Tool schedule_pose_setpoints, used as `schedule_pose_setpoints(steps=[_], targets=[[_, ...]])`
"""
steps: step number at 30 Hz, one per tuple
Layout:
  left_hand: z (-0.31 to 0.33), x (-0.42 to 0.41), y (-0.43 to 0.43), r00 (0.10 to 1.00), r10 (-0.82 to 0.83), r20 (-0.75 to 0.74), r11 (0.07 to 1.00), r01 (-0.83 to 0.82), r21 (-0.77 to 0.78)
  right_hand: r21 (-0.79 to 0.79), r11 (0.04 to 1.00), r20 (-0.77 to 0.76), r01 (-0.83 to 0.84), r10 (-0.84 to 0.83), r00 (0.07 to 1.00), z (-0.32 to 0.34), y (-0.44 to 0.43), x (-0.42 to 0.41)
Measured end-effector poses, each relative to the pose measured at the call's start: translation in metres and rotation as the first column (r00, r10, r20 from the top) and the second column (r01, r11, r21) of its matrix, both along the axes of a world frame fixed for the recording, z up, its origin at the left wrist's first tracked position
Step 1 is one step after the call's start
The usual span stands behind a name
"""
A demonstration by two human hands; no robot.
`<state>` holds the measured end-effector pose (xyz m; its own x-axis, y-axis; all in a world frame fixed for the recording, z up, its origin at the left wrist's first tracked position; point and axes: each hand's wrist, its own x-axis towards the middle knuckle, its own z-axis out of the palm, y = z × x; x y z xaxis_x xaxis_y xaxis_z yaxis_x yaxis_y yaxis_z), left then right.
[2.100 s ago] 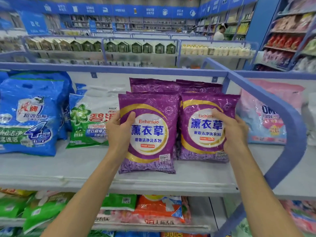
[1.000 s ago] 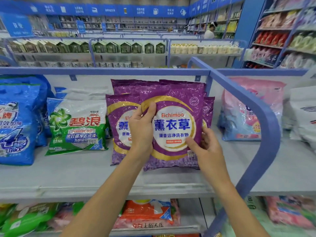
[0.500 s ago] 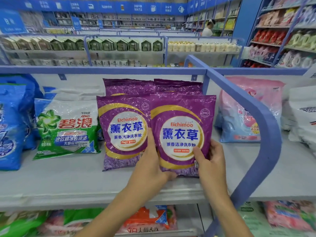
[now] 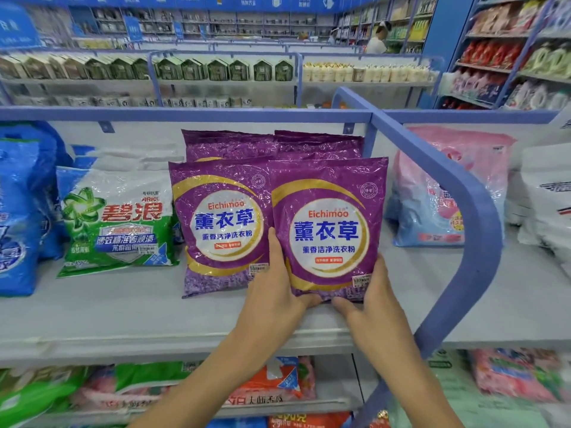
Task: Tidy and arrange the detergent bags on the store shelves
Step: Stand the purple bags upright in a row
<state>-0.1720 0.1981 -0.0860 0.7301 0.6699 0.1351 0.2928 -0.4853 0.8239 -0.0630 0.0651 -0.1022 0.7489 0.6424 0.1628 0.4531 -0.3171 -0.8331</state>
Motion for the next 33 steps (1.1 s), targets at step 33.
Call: schedule_pose_setpoints(steps=[33], targets=[[0.005,-0.057,0.014,0.975,-0.156,-0.157,0.916,0.202,0.346,-0.062,0.952,0.314,0.301,-0.267,0.911,-0.007,0.008,-0.029]])
